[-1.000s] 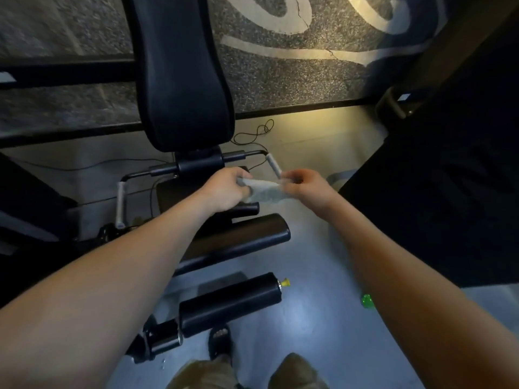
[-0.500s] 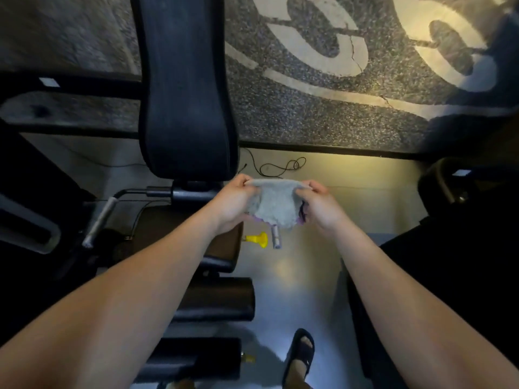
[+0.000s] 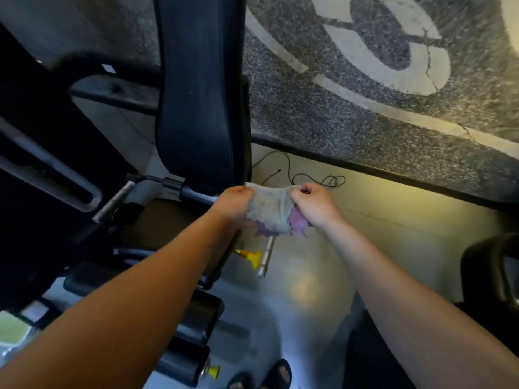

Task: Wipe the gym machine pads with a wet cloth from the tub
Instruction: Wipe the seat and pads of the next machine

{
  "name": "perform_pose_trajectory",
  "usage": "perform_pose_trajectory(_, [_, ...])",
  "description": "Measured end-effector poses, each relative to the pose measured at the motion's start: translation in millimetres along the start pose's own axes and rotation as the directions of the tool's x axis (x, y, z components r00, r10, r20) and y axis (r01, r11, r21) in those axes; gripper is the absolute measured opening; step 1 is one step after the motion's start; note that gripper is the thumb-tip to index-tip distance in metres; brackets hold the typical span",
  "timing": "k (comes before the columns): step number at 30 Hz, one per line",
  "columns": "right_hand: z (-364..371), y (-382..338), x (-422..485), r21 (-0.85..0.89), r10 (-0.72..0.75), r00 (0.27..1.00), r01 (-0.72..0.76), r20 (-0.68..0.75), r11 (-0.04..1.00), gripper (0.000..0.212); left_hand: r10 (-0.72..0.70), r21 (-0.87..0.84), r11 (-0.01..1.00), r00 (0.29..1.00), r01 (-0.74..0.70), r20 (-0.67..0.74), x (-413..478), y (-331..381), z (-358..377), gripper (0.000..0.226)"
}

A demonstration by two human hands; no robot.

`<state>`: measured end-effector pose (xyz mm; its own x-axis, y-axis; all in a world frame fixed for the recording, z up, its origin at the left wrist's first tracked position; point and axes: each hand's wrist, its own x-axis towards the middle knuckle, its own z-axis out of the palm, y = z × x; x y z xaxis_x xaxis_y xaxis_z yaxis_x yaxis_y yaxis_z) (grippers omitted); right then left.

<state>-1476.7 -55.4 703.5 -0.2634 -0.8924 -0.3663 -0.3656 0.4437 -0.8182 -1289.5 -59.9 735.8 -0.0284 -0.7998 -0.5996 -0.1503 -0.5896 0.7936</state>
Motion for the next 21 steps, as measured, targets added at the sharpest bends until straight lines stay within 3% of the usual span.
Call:
perform_pose_trajectory(4, [10,-30,32,0.012,-0.023,0.996,0.022,0.086,1.000,0.025,-0.039,-0.188,0.982,0.999,0.032,-0.029,18,15,-10,0.033])
perform_pose_trajectory(6, [14,-45,45,0.089,-0.017,0.991,0.005,0.132,0.996,0.017,0.035,-0.204,0.978,0.996,-0.050,-0.079,29,14,-17,0.040])
perform_pose_trajectory(8, [15,-65,59,0.132,-0.019,0.986,-0.003,0.164,0.991,0.023,0.103,-0.171,0.977,0.983,-0.129,-0.151,35,25,-24,0.056])
perform_pose_trajectory(10, [13,-91,76,0.077,-0.079,0.985,0.067,0.155,0.995,0.031,0.131,-0.163,0.974,0.977,-0.158,-0.167,51,44,-30,0.069])
perform_pose_trajectory(12, [2,-124,97,-0.027,-0.179,0.972,0.186,0.154,0.982,0.024,0.154,-0.206,0.960,0.974,-0.187,-0.165,72,71,-34,0.071])
perform_pose_trajectory(15, [-17,-170,133,-0.075,-0.276,0.950,0.289,0.143,0.954,0.016,0.260,-0.205,0.929,0.937,-0.308,-0.231,99,124,-41,0.054])
perform_pose_trajectory(19, [-29,-224,175,-0.007,-0.417,0.897,0.423,0.147,0.906,0.002,0.462,0.051,0.878,0.814,-0.476,-0.352,119,190,-49,0.016])
perform_pose_trajectory(21, [-28,-252,189,0.023,-0.502,0.853,0.504,0.143,0.864,0.015,0.516,0.150,0.853,0.763,-0.500,-0.390,130,218,-58,0.016])
